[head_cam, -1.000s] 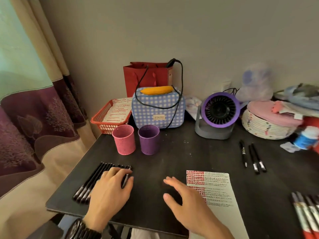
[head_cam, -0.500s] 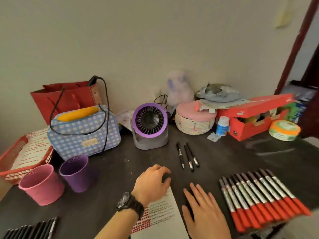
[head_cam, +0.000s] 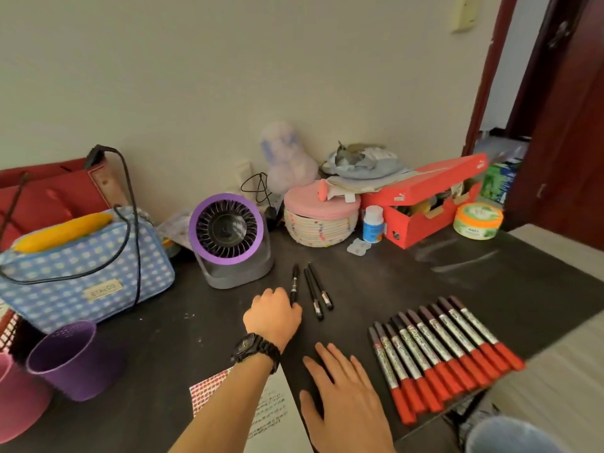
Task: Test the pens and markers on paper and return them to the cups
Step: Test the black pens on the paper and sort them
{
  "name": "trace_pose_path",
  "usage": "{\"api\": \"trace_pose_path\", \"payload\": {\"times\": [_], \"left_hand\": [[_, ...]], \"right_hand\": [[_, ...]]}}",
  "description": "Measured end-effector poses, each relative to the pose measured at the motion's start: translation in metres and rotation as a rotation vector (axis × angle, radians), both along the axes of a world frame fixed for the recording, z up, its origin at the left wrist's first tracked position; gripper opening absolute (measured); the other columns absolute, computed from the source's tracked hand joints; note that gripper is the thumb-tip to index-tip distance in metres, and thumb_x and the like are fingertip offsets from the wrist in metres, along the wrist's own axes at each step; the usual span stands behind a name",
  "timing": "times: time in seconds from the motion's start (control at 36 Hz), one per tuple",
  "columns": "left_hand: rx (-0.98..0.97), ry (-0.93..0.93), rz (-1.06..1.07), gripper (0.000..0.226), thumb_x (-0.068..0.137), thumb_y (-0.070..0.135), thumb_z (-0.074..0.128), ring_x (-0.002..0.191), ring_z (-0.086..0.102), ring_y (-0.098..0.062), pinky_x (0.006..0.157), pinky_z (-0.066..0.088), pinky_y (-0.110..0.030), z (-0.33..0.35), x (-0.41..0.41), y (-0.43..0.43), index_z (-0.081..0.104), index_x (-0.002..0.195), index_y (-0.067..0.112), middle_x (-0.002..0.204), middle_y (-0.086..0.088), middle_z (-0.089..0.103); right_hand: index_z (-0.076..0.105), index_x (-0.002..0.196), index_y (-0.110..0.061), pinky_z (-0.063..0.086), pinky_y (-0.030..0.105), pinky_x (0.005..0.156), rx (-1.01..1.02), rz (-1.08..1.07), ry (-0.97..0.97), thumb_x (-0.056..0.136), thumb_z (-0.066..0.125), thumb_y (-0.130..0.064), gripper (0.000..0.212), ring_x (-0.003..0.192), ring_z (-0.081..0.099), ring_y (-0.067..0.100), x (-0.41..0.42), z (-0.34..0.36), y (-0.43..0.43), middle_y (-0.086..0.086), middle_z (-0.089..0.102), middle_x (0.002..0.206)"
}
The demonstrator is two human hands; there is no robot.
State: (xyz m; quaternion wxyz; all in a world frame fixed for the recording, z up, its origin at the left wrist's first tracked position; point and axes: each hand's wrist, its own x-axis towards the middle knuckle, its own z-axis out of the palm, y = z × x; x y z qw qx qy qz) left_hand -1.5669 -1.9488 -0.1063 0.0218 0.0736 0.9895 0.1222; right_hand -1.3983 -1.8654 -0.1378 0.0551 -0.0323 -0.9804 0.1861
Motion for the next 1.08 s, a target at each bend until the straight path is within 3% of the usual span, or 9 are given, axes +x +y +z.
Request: {"api": "trace_pose_path", "payload": {"times": [0.17, 0.28, 0.33, 0.44, 0.53, 0.61, 0.83, 1.0, 1.08], "left_hand": [[0.22, -0.01, 0.064, 0.014, 0.099, 0.046, 0.052, 0.089, 0.063, -0.011, 0.077, 0.056, -0.035, 0.002, 0.017, -0.04, 0.057, 0.108, 0.036, 0.096, 0.014, 0.064], [0.373, 0.083, 0.036, 0.007, 0.099, 0.048, 0.055, 0.088, 0.062, 0.0, 0.081, 0.058, -0.035, 0.006, 0.047, -0.07, 0.052, 0.105, 0.045, 0.096, 0.021, 0.065], [0.431, 0.121, 0.025, 0.007, 0.097, 0.048, 0.057, 0.087, 0.062, 0.001, 0.081, 0.057, -0.033, 0.009, 0.065, -0.083, 0.052, 0.101, 0.048, 0.094, 0.022, 0.065], [0.534, 0.145, -0.038, 0.013, 0.092, 0.049, 0.064, 0.089, 0.061, 0.005, 0.08, 0.055, -0.023, 0.01, 0.108, -0.106, 0.054, 0.097, 0.054, 0.092, 0.026, 0.062], [0.571, 0.195, -0.097, 0.015, 0.089, 0.051, 0.064, 0.098, 0.056, 0.009, 0.076, 0.046, -0.012, 0.007, 0.14, -0.117, 0.055, 0.094, 0.061, 0.093, 0.03, 0.06], [0.554, 0.213, -0.16, 0.014, 0.091, 0.049, 0.062, 0.099, 0.056, 0.01, 0.077, 0.043, -0.007, 0.003, 0.165, -0.124, 0.056, 0.103, 0.055, 0.1, 0.035, 0.058], [0.797, 0.192, -0.079, 0.049, 0.087, 0.034, 0.076, 0.093, 0.061, 0.001, 0.078, 0.043, -0.008, -0.007, 0.197, -0.129, 0.043, 0.112, 0.061, 0.106, 0.033, 0.065], [0.86, 0.145, -0.079, 0.056, 0.083, 0.038, 0.08, 0.094, 0.058, 0.004, 0.079, 0.038, -0.005, -0.011, 0.205, -0.133, 0.04, 0.117, 0.058, 0.095, 0.03, 0.068], [0.871, 0.145, -0.098, 0.057, 0.082, 0.042, 0.079, 0.097, 0.06, 0.002, 0.081, 0.038, -0.006, -0.014, 0.204, -0.128, 0.039, 0.12, 0.057, 0.097, 0.03, 0.069]], "right_hand": [[0.077, 0.101, -0.048, 0.038, 0.021, 0.102, -0.069, 0.043, -0.017, 0.05, 0.077, -0.067, 0.054, 0.115, 0.066, 0.0, 0.003, 0.004, 0.0, -0.021, 0.07, 0.125], [0.05, 0.132, -0.057, 0.013, 0.017, 0.12, -0.311, -0.086, 0.036, 0.089, 0.051, -0.068, 0.044, 0.146, 0.024, -0.01, 0.005, 0.011, 0.003, -0.038, 0.03, 0.15], [0.053, 0.118, -0.06, 0.027, 0.022, 0.118, -0.403, -0.198, 0.135, 0.091, 0.058, -0.061, 0.028, 0.138, 0.04, -0.005, 0.008, 0.012, -0.001, -0.034, 0.049, 0.137], [0.07, 0.102, -0.04, 0.052, 0.032, 0.082, -1.03, -0.343, 0.196, 0.098, 0.063, -0.035, 0.01, 0.1, 0.069, 0.01, 0.01, 0.032, -0.003, -0.013, 0.075, 0.109], [0.074, 0.114, -0.017, 0.043, 0.029, 0.05, -1.698, -0.331, -0.065, 0.084, 0.044, -0.07, 0.068, 0.068, 0.068, 0.024, 0.013, 0.047, 0.0, 0.007, 0.077, 0.114], [0.076, 0.119, -0.011, 0.043, 0.028, 0.044, -2.068, -0.187, -0.256, 0.075, 0.042, -0.083, 0.09, 0.057, 0.062, 0.023, 0.021, 0.05, -0.005, 0.017, 0.071, 0.125], [0.061, 0.07, -0.008, 0.046, 0.032, 0.055, -2.367, -0.123, -0.324, 0.095, 0.048, -0.055, 0.054, 0.061, 0.05, 0.023, 0.041, 0.047, -0.025, 0.008, 0.056, 0.08], [0.069, 0.077, -0.008, 0.042, 0.029, 0.046, -2.278, -0.128, -0.247, 0.071, 0.065, -0.079, 0.071, 0.051, 0.046, 0.018, 0.043, 0.04, -0.031, 0.009, 0.065, 0.083], [0.077, 0.094, -0.007, 0.043, 0.026, 0.047, -2.007, -0.067, -0.254, 0.055, 0.087, -0.071, 0.075, 0.052, 0.048, 0.016, 0.043, 0.041, -0.036, 0.009, 0.069, 0.095]]}}
